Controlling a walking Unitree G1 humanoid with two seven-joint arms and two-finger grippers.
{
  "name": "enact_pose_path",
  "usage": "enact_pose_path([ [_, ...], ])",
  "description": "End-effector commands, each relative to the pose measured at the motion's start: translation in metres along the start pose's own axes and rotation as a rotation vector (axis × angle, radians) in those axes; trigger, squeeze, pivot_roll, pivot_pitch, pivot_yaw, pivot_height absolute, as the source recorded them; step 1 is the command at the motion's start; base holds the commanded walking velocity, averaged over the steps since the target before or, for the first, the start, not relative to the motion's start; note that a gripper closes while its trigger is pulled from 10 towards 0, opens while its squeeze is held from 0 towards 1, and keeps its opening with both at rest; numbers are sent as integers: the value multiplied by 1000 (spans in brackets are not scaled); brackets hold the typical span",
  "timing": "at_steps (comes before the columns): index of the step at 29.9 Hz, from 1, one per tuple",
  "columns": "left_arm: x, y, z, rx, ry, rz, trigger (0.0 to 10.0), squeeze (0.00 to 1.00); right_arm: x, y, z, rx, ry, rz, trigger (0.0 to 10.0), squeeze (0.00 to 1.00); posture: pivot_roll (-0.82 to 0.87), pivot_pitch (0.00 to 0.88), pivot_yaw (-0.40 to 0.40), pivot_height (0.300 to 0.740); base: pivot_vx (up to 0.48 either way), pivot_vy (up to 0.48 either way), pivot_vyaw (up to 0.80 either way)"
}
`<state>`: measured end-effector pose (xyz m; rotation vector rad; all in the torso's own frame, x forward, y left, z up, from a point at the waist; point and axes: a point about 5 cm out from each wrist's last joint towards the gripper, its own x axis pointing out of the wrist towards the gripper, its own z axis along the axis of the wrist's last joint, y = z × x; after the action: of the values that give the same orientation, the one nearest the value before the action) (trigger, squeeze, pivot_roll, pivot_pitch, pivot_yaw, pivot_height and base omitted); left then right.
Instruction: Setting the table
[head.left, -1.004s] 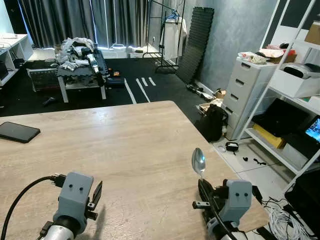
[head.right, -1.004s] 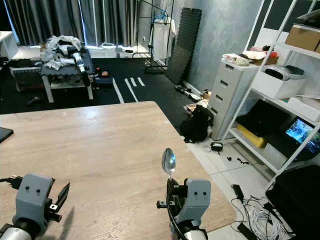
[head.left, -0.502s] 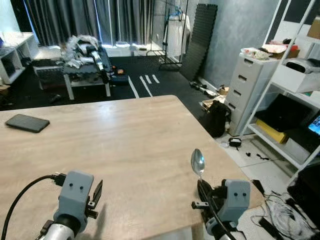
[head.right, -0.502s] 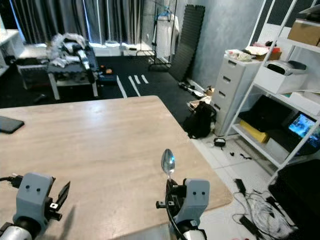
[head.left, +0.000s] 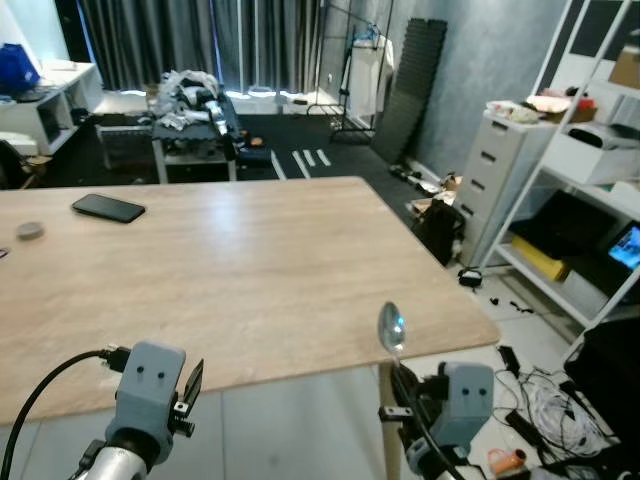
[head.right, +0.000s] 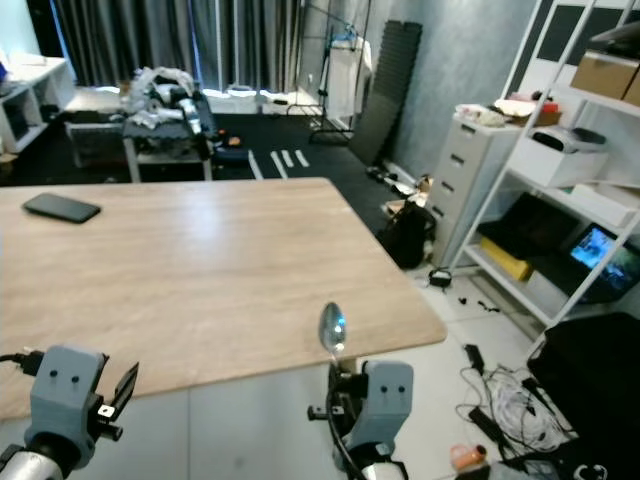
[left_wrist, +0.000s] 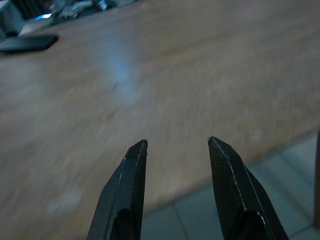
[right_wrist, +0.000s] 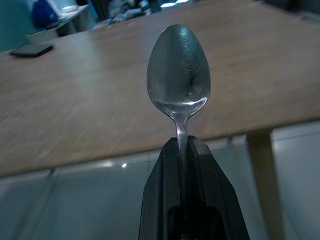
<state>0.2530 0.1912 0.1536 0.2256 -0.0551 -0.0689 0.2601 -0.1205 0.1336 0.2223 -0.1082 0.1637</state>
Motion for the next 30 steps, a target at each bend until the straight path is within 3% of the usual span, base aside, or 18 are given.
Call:
enact_pose_path([
  [1,-1,-2,-6,3,25,-5,10000,0,-2,-4,-2,-7,9,-16,10000,0,87,66,36,740,0,0,0],
  [13,0,-3,-6,1,24,-8,10000,0,-2,-4,-2,-6,9,-18,10000,0,85,64,38,740,0,0,0],
  [25,1,-4,-8,6,31,-17,10000,0,-2,-6,-5,12,23,-31,10000,0,81,59,42,740,0,0,-800],
  [30,1,-5,-9,7,35,-24,10000,0,-5,-14,-13,1,57,-72,10000,0,80,60,42,740,0,0,-800],
])
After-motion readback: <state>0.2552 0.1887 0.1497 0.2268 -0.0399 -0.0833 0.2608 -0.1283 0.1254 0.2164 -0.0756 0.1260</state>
